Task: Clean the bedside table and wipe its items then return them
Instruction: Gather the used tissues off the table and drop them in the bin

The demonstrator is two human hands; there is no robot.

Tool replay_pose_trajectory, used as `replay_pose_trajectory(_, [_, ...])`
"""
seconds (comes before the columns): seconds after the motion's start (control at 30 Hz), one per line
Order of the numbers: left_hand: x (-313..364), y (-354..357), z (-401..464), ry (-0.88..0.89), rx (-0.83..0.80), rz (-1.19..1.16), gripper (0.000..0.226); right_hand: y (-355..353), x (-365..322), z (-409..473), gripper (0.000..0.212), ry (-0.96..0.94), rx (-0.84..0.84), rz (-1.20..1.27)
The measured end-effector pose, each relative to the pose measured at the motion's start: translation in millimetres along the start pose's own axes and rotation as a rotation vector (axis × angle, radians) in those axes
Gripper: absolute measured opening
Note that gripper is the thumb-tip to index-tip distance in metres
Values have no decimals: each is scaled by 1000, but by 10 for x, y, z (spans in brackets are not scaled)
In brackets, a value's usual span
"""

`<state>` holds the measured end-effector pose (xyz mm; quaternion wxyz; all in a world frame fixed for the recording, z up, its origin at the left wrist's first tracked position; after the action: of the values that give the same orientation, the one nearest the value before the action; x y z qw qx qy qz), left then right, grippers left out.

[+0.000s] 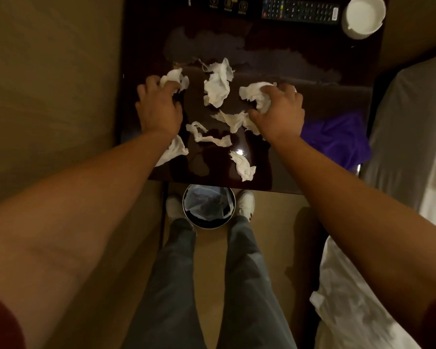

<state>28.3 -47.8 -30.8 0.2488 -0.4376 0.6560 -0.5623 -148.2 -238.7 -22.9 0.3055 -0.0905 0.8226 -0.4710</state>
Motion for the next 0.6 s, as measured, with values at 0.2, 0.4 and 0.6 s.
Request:
replay_pose_trajectory(0.2, [-149, -9, -58, -56, 54, -187, 33, 79, -23, -7, 36, -18, 33, 37])
replay_pose_trajectory(0.4, [-42, -110, -215, -197, 19, -671, 21, -67, -164, -120, 25, 10, 65, 288])
replay_pose_trajectory(0.6, [168, -345, -499, -396, -300, -1370, 28, -263, -462, -452, 19, 34, -4, 684])
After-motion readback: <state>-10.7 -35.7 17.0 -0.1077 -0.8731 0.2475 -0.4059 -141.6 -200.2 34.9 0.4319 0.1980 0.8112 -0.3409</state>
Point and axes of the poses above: each hand's wrist, its own z-axis towards the middle knuckle, its own y-axis out of the palm, x = y × z, the point moved 3 cm from there along z, towards the middle knuckle, and after that the axes turned 7 degrees about z, right-handed, at the moved point
